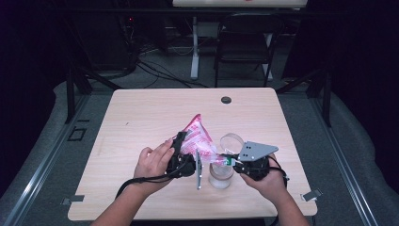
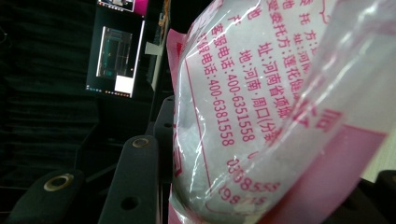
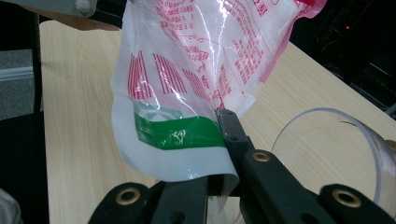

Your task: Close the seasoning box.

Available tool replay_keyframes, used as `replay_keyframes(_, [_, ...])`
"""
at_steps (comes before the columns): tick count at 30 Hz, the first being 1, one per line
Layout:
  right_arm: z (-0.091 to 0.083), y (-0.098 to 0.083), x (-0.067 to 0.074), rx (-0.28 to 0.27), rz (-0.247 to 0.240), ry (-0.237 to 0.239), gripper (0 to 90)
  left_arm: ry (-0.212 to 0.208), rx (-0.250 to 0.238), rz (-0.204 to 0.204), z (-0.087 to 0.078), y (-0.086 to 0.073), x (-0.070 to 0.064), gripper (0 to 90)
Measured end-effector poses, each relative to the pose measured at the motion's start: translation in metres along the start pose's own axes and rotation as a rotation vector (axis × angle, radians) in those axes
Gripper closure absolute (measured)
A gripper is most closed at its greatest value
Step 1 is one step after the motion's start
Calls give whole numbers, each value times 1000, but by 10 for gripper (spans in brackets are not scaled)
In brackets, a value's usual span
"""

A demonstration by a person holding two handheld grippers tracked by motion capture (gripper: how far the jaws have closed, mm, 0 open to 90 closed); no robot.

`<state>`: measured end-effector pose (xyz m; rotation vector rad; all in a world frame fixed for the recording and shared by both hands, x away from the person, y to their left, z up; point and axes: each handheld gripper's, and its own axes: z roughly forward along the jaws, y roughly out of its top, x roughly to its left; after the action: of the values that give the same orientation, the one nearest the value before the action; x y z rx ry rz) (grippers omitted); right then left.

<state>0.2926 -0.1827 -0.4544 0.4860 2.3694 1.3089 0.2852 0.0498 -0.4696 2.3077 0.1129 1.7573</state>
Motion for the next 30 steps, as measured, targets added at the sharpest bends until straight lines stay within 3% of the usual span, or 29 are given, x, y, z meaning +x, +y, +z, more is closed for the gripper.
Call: replay_keyframes(30, [0,0,0,4,-3,-1,900,-1,3,19,-1,1,2,620])
